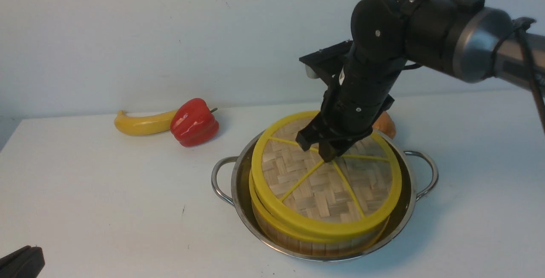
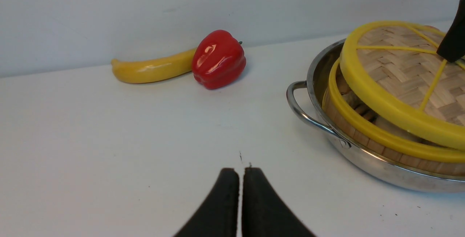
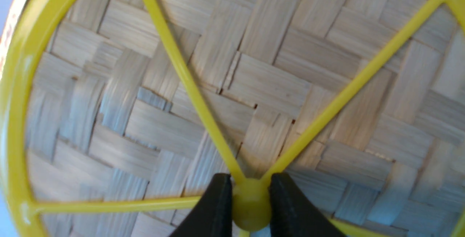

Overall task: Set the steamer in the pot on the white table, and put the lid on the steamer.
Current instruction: 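Place the bamboo steamer lid onto the steamer basket in the pot with the right gripper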

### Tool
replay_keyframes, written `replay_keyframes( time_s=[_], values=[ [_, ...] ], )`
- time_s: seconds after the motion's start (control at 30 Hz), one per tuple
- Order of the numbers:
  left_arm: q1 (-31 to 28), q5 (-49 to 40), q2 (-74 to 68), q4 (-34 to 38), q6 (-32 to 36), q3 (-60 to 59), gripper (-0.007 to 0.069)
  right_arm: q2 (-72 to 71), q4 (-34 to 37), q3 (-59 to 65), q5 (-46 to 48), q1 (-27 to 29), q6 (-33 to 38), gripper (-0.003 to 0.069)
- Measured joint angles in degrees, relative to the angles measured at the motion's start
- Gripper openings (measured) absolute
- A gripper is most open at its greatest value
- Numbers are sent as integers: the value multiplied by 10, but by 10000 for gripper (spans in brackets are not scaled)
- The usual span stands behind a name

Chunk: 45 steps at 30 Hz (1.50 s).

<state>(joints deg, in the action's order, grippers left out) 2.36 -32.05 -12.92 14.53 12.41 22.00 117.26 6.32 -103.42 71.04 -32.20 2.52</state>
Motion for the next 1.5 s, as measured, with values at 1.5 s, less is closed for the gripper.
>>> replay_keyframes(
  time_s=[1.5],
  values=[
    [0, 0, 0, 0, 0, 0, 10, 23, 21, -10, 1, 1, 43, 144]
  ],
)
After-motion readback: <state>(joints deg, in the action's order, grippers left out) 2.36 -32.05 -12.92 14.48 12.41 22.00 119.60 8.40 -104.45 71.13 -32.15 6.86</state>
